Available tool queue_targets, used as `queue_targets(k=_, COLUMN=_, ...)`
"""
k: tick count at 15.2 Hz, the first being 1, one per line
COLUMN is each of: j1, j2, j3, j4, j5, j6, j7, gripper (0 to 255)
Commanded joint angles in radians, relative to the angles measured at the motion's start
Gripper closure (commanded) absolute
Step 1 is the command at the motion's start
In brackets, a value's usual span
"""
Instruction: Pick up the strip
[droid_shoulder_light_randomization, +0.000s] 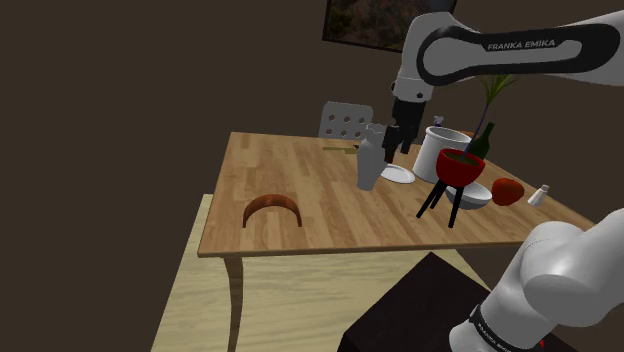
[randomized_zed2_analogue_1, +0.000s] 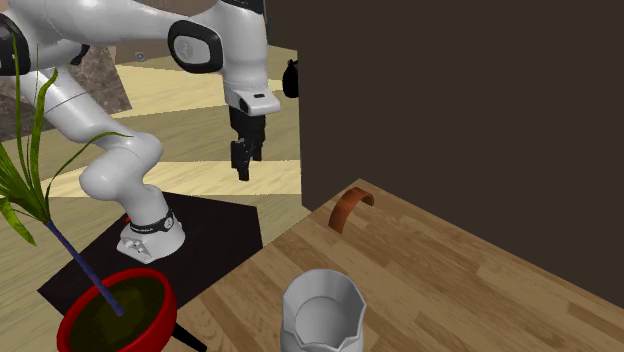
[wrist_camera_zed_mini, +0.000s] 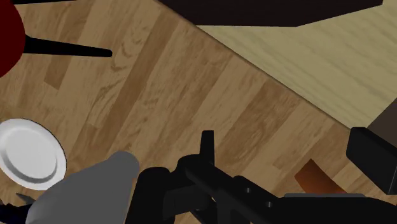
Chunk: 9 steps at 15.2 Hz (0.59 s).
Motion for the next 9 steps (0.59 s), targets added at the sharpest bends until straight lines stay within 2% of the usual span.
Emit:
queue_targets(k=1, j1=0.017, j2=0.065, j3=-0.004, j4=0.017, j5=0.006, j6=0.053, j7=-0.04, gripper=0)
queue_targets(k=9, j1=0.077, j2=0.323, j3=0.002, j4=0.131, j5=0.041, j6=0.214, j7=-0.193, gripper=0)
